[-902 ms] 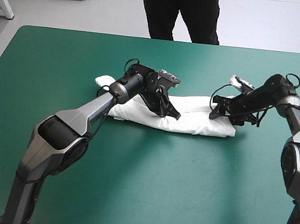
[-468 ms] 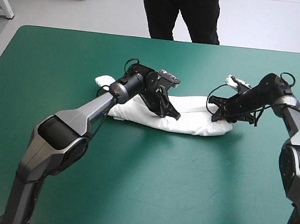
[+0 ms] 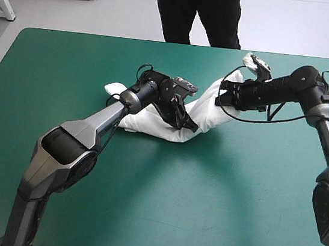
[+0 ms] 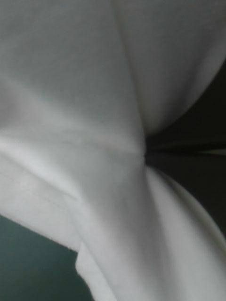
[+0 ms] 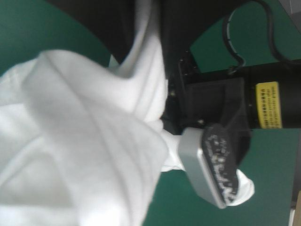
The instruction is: Fold the cloth
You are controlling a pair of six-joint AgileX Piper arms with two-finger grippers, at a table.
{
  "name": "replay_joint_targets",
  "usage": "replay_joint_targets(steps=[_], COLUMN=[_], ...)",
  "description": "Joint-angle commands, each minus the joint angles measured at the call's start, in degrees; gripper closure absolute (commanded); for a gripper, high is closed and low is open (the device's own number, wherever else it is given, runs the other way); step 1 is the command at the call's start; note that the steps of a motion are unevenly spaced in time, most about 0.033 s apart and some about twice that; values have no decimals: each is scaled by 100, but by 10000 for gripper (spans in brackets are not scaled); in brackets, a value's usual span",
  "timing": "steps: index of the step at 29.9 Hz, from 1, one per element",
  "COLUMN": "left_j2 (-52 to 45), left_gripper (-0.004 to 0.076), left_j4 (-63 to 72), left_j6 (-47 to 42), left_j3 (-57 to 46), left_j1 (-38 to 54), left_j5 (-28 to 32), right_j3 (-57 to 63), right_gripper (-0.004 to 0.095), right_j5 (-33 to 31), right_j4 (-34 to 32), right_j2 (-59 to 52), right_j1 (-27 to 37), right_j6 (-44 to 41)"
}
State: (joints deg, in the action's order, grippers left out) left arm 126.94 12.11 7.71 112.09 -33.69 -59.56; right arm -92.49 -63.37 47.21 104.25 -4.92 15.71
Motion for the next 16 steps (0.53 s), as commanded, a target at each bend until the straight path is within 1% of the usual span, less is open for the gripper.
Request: replay_joint_targets(steps=[1,7,11,14,16], left_j2=[-351,-351,-639,-1078,-1439], left_gripper=[733,733,733,733,733], left_j4=[56,12,-188,-488,-838], left_j6=[-11,-11,-81,-81,-93], left_j3=[152,152,152,152,152], left_j1=[-47,-47,-47,3,62], left_j5=[-65,-45,-69,-404,-782], right_j3=[-543,-824,-824,-824,-824], right_gripper=[923,923,923,923,923], right_j5=[57,28,18,-5,-4], right_j4=[427,407,251,236,209], right_j2=[-402,-402,-382,-374,-374], right_j1=[-143,-204,-204,-204,-204], right_j6=[-17,-69,-69,-69,-69])
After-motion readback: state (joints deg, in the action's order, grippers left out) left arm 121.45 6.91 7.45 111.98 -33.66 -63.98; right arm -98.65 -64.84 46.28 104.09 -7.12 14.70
